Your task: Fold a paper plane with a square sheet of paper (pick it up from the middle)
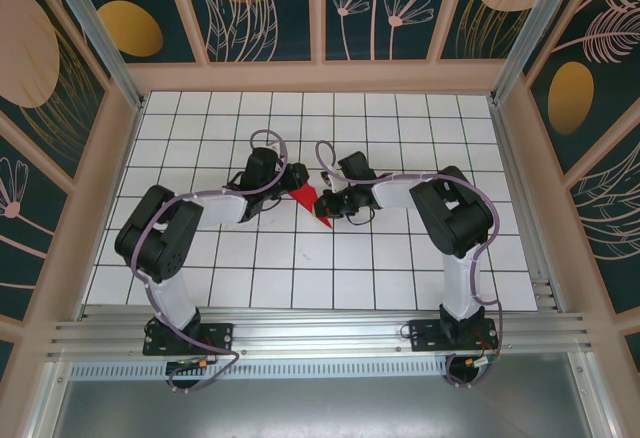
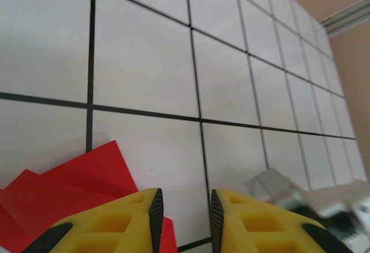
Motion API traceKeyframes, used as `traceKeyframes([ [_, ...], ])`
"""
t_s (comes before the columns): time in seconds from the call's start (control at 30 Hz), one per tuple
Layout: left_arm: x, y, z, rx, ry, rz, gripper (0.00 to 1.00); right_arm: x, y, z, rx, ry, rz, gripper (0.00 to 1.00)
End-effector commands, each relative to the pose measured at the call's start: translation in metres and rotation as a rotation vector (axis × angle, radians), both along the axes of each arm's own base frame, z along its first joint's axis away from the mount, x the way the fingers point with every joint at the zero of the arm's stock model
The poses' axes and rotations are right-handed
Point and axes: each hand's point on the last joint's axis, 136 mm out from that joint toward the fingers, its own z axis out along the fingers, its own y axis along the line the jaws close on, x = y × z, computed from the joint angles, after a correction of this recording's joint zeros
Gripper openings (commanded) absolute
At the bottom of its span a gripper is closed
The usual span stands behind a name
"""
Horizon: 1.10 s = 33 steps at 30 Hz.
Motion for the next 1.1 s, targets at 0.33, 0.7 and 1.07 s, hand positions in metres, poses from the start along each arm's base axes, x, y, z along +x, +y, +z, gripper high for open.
traceKeyframes([
  [0.33, 0.010, 0.026, -0.052, 0.186, 0.125, 0.116, 0.31, -0.052, -0.045, -0.071, -0.242, 0.210, -0.014, 0.01],
  [0.7, 0.014, 0.040, -0.066, 0.230, 0.139, 0.154, 0.32, -0.055, -0.048, -0.076, -0.250, 0.220, -0.014, 0.01],
  [1.07, 0.008, 0.074, -0.075, 0.255, 0.169, 0.285, 0.34, -0.057, -0.054, -0.082, -0.267, 0.237, -0.027, 0.01],
])
